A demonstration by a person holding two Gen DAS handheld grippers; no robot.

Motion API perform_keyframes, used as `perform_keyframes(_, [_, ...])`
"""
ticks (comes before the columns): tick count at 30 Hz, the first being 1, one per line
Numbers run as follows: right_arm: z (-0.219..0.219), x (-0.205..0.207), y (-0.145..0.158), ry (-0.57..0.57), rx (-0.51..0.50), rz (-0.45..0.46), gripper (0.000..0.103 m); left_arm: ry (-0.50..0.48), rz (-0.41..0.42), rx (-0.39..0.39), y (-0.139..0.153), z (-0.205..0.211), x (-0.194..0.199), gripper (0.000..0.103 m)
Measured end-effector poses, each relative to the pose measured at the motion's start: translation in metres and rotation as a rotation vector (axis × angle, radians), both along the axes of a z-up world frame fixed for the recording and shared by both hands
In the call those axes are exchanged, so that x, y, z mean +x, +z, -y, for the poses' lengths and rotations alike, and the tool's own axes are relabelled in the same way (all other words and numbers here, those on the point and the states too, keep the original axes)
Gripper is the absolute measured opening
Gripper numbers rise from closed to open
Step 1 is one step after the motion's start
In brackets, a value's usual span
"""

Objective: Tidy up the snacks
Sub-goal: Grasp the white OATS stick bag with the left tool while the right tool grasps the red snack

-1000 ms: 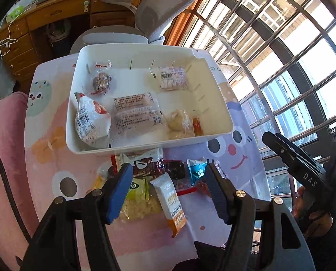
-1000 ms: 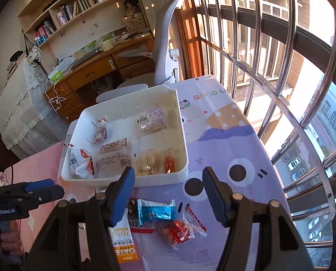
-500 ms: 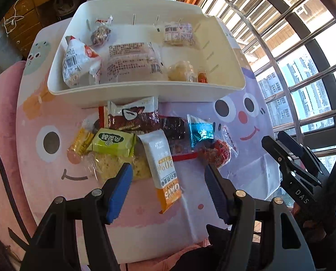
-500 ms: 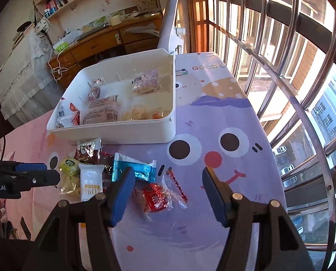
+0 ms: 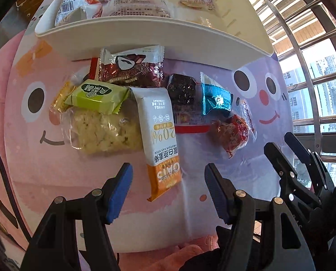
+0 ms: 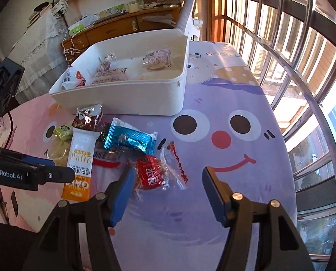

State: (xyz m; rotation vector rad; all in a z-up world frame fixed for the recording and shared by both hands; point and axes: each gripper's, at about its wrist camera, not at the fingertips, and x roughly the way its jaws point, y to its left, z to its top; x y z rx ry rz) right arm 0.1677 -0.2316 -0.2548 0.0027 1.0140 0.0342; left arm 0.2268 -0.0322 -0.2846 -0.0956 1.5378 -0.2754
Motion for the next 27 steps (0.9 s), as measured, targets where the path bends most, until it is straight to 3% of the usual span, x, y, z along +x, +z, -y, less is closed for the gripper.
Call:
perform_keyframes(19, [-0.033,0.023,-0.040,0.312,-0.143,-0.092,0.063,0.136,-0.063,-0.023,-0.049,0.017,0.002,0.065])
perform_keyframes(27, [-0.039,0.037,-0.059,0.389,-0.168,-0.158,0.063,0.179,-0.081,-0.013,-0.064,0.025,0.010,0.058])
